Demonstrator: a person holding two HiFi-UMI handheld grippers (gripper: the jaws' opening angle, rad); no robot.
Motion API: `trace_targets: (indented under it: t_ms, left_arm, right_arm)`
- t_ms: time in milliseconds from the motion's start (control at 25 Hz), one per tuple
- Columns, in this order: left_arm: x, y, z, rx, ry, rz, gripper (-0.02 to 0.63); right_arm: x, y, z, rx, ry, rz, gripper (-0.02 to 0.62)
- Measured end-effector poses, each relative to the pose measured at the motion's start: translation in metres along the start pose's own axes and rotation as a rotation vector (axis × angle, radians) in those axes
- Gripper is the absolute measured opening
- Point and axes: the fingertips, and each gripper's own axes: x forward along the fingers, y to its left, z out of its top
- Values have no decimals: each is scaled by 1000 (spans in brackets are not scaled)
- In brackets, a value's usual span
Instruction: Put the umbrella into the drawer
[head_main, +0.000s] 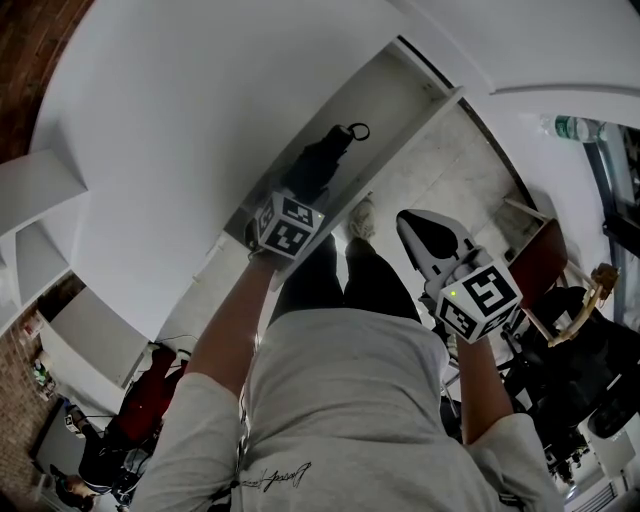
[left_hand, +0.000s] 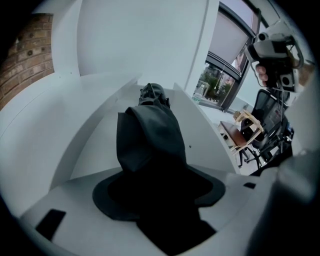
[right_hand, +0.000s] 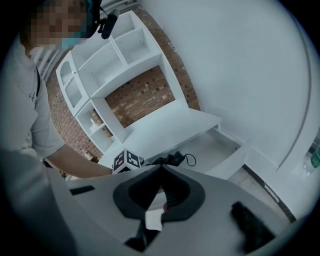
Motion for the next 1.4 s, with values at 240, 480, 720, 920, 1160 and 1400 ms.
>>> trace_targets:
  t_ms: [240, 480, 720, 920, 1160, 1400]
  left_arm:
    - [10, 2, -10, 1, 35, 2, 287]
    - [19, 5, -13, -14, 61, 3, 287]
    - [27, 8, -17, -15, 93, 6, 287]
    - [30, 10, -24, -22, 120, 9, 287]
    - [33, 9, -21, -12, 129, 7, 287]
    - [37, 10, -23, -9, 139, 7, 287]
  right_arm:
    - [-2, -1, -8, 12, 1, 0, 28]
    - [-5, -3, -10, 21, 5, -6, 28]
    - [-5, -6, -13, 30, -6, -1, 28]
    - [-6, -4, -14, 38, 6, -3, 28]
    - [-7, -6, -13, 43, -5, -2, 28]
    - [-7, -7, -16, 51, -3, -3, 28]
